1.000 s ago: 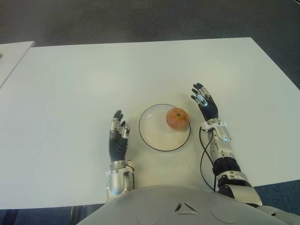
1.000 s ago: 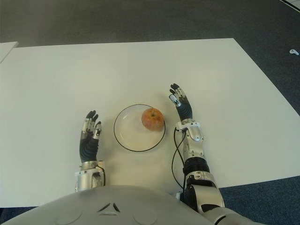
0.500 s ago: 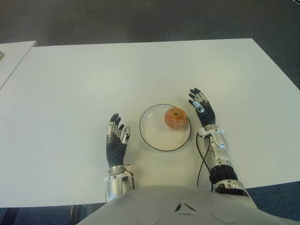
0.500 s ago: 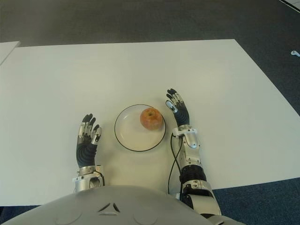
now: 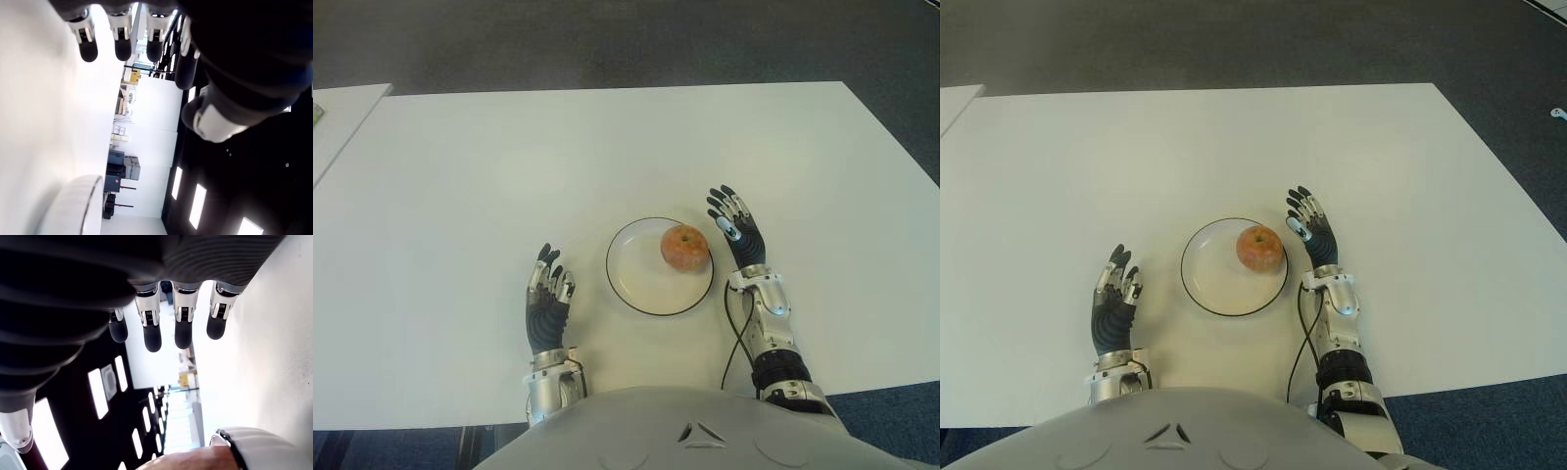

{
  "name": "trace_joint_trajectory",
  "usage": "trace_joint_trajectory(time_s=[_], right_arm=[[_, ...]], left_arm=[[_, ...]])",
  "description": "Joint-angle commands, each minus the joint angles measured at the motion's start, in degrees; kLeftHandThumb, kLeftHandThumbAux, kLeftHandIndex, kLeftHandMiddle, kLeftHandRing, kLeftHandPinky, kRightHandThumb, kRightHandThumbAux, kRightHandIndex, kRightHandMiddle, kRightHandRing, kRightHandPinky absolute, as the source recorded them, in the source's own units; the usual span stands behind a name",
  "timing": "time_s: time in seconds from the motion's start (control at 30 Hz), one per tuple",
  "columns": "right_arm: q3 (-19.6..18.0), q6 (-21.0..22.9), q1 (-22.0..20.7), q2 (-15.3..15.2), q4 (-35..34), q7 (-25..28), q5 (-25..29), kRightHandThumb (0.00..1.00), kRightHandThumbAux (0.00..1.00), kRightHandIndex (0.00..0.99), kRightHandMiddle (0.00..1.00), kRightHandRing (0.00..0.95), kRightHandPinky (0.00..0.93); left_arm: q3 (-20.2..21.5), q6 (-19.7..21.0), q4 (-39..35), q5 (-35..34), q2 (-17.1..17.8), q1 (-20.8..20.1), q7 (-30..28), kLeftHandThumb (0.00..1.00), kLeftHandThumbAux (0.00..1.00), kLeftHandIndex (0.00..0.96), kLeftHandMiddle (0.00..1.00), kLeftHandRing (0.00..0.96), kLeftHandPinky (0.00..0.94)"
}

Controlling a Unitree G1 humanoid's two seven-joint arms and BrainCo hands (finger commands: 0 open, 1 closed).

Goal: Put the apples into the plate.

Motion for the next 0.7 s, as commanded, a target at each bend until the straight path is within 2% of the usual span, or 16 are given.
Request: trace_joint_trajectory(time_s=[0.03,0.23,0.4,0.7], right_arm=[[0.15,1.95,7.06,1.93,-0.13,-1.74,-0.25,0.144,0.534,0.071,0.124,0.087,0.080],[1.38,2.37,10.22,2.91,-5.01,-4.21,-1.96,0.123,0.529,0.028,0.060,0.028,0.022],[1.28,2.54,11.01,2.98,-5.87,-5.29,-1.90,0.137,0.523,0.007,0.028,0.004,0.005],[-0.06,1.37,12.75,3.68,-6.53,-6.87,-0.71,0.159,0.542,0.000,0.011,0.000,0.000]], left_arm=[[-0.09,2.44,-1.24,0.29,-1.55,0.43,-0.77,0.100,0.743,0.345,0.090,0.017,0.000],[-0.30,7.17,-3.71,0.15,-1.38,0.16,-0.83,0.130,0.751,0.381,0.115,0.035,0.000],[0.06,12.63,-5.31,2.15,-1.78,-0.13,0.93,0.119,0.719,0.324,0.106,0.027,0.000],[1.87,11.03,-0.87,4.25,-1.71,-2.21,1.52,0.105,0.655,0.249,0.091,0.017,0.000]])
